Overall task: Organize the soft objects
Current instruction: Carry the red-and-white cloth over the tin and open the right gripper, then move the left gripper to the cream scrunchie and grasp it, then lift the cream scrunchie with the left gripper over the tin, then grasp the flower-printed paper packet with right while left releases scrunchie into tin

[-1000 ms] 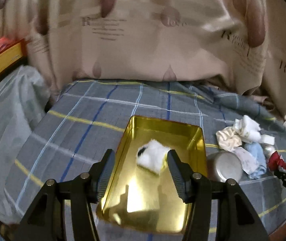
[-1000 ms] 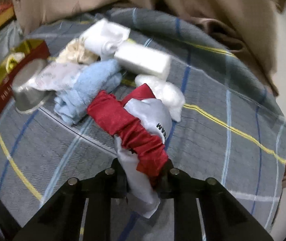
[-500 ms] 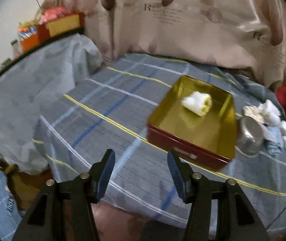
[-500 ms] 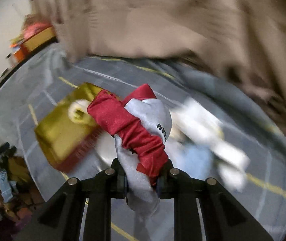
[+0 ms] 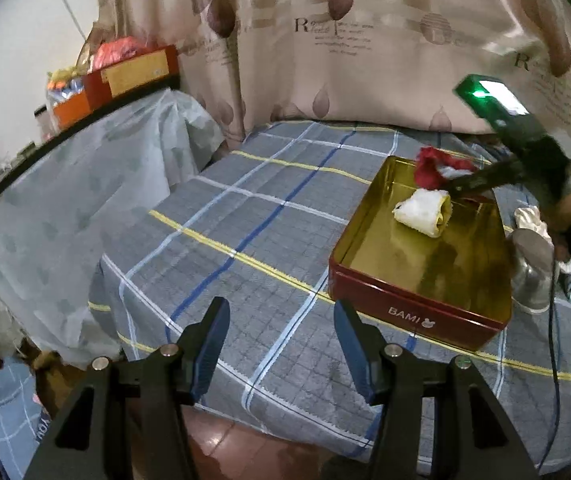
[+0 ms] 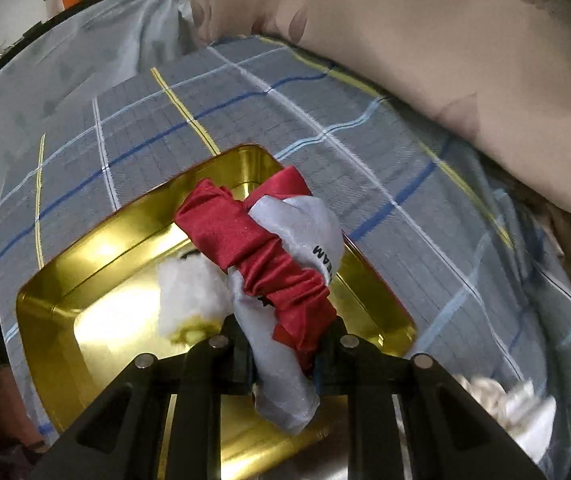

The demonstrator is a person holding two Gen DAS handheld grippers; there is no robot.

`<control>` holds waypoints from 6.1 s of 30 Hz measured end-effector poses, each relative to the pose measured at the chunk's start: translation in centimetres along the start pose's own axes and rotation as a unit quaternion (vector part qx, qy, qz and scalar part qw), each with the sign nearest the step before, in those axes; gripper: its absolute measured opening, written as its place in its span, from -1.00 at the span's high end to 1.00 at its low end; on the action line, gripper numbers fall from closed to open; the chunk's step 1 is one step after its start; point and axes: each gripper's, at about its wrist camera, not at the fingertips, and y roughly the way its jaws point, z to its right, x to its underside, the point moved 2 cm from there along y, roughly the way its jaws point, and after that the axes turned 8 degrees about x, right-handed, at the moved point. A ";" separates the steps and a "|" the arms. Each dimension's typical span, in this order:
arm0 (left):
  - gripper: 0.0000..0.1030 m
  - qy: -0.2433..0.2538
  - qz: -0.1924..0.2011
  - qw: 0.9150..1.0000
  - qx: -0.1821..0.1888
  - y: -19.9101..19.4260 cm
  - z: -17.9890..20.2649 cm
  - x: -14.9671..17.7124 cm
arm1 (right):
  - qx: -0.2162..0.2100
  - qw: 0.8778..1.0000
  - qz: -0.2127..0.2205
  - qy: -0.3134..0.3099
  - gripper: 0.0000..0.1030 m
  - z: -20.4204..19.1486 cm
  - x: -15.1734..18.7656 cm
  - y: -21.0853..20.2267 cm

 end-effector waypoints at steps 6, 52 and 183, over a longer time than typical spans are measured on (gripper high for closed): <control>-0.08 0.019 0.000 1.000 0.016 -0.3 1.2 0.2 | -0.014 1.000 -0.023 0.000 0.64 -0.7 -1.6 2.7; -0.08 0.370 -0.149 0.833 0.383 11.2 33.6 -13.8 | 0.298 0.881 0.099 0.354 -0.93 20.7 38.2 -12.8; 0.77 0.018 -0.050 0.974 0.222 0.8 6.4 -2.4 | 0.145 0.988 0.038 -0.024 0.90 10.5 18.4 -5.2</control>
